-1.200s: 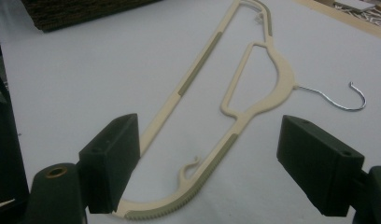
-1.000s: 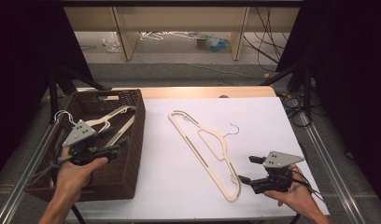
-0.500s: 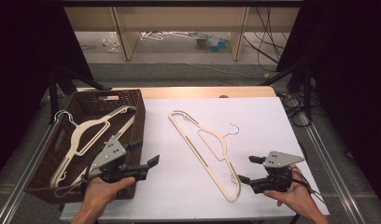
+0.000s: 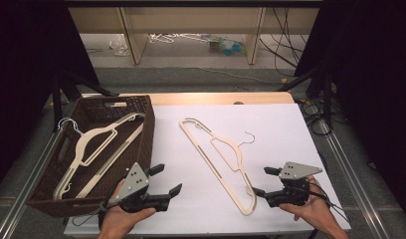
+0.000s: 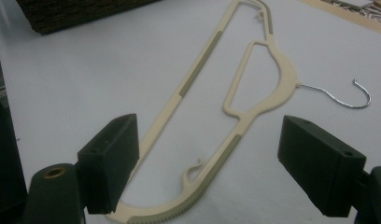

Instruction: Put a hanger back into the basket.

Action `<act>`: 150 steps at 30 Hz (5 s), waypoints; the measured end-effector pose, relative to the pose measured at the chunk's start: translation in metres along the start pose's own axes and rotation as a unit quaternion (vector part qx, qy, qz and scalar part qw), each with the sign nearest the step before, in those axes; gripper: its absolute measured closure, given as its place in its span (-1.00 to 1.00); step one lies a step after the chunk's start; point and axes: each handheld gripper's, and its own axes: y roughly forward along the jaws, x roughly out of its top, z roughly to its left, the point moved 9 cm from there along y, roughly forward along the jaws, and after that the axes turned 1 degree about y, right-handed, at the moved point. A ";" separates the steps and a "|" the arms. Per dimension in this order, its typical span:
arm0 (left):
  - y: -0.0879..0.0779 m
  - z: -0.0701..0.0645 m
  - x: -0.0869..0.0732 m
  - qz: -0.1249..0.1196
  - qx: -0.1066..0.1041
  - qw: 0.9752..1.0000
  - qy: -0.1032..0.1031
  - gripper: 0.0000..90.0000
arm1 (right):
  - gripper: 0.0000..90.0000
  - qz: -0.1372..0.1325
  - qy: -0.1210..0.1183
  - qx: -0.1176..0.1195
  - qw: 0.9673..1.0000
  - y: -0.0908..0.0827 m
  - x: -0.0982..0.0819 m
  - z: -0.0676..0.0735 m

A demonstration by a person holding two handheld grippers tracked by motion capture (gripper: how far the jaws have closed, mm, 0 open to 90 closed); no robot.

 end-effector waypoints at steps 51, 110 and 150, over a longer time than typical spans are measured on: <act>0.016 -0.014 -0.035 0.041 -0.021 0.999 0.010 -0.59 | 0.24 0.239 0.078 -0.066 0.966 0.076 -0.020 -0.023; 0.025 -0.015 -0.040 0.056 -0.027 0.998 0.014 -0.55 | 0.76 0.285 0.037 -0.023 0.958 0.035 -0.045 -0.032; 0.204 0.011 -0.054 0.237 -0.058 0.967 0.071 -0.23 | 0.76 0.261 -0.042 -0.005 0.964 0.012 -0.008 -0.008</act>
